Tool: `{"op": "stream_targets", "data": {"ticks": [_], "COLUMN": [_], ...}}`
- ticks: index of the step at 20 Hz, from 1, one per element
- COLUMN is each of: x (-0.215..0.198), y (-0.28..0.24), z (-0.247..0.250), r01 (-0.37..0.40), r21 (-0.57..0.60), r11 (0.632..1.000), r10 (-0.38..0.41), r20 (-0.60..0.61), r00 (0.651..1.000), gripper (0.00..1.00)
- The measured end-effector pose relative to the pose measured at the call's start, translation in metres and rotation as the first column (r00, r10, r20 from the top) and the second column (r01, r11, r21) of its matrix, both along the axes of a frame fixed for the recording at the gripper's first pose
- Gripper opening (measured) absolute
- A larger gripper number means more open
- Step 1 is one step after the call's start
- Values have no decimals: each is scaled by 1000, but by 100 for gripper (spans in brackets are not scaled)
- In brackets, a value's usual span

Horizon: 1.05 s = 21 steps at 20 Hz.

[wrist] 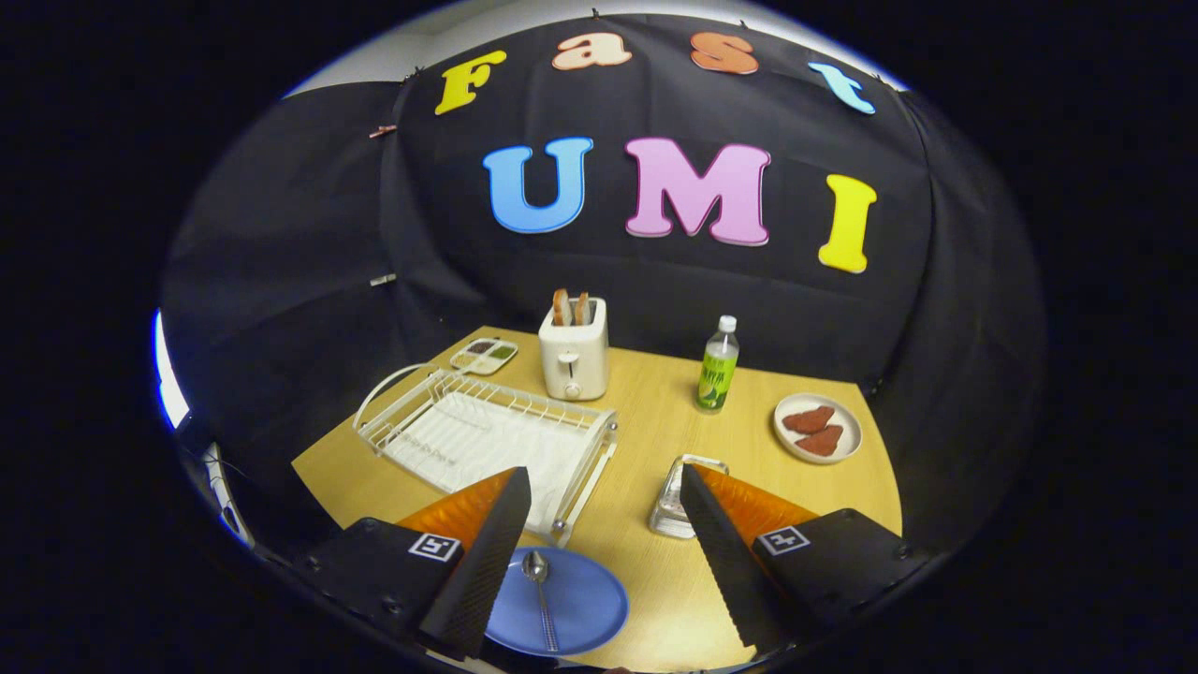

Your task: Take the plate from the dish rack, then take the spoon from the basket and place it into the plate.

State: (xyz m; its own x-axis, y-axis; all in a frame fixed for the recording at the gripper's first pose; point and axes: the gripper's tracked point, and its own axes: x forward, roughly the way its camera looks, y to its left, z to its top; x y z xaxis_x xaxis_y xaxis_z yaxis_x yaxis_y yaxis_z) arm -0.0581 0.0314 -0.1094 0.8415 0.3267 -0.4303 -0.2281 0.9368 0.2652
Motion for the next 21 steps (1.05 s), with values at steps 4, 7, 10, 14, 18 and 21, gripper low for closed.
{"op": "stream_targets", "data": {"ticks": [4,7,10,14,18,21], "x": [15,21,24,21,23,22], "y": [-21,-39,-56,-62,-64,-63], "z": [46,88,115,126,122,121], "r01": [57,109,147,157,156,151], "r21": [5,32,16,8,14,9], "r11": [998,993,989,988,988,988], "r10": [-57,-114,-145,-152,-153,-147], "r20": [113,224,298,319,307,305], "r00": [992,968,944,936,940,941], "gripper": [99,98,99,98,98,98]}}
